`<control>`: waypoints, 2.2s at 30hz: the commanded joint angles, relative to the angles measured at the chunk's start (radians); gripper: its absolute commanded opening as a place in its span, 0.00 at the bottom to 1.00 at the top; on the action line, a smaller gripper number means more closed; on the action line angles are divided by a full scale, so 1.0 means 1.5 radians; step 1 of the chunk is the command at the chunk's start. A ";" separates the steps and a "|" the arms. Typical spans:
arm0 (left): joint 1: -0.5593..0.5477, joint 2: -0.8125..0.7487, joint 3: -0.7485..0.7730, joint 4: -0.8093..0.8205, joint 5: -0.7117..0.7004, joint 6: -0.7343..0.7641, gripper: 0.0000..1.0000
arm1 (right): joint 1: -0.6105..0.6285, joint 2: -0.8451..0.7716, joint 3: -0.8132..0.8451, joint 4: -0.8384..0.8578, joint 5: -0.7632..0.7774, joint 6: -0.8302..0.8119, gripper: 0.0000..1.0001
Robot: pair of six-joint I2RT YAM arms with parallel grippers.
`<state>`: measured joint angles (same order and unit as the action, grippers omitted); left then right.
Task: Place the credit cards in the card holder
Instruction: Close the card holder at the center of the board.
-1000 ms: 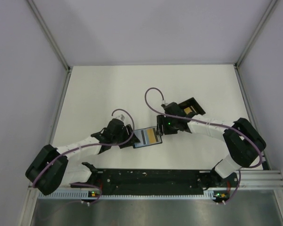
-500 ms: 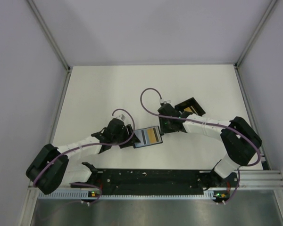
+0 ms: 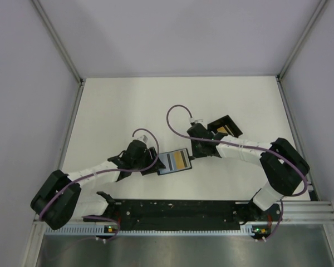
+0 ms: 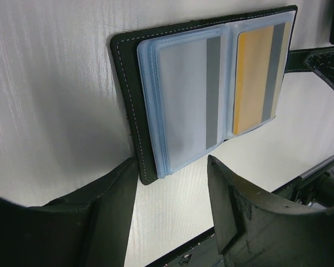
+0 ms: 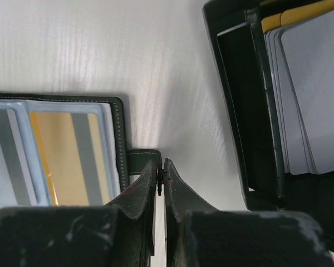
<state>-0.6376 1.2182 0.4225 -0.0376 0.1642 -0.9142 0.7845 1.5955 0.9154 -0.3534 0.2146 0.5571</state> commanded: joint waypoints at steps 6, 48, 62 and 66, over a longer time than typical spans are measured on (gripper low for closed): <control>0.000 0.006 -0.007 -0.058 -0.039 0.028 0.58 | -0.054 -0.037 -0.088 0.074 -0.072 0.023 0.00; 0.001 -0.013 0.005 0.019 0.011 -0.007 0.51 | -0.019 -0.084 -0.128 0.076 -0.120 0.049 0.05; 0.001 -0.053 0.013 0.072 0.050 -0.030 0.49 | -0.017 -0.068 -0.133 0.077 -0.120 0.052 0.06; 0.001 -0.042 0.013 0.096 0.067 -0.030 0.48 | -0.017 -0.072 -0.133 0.077 -0.121 0.054 0.06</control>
<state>-0.6365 1.1568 0.4061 0.0151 0.2260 -0.9485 0.7441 1.4914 0.7071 -0.2089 0.0170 0.6331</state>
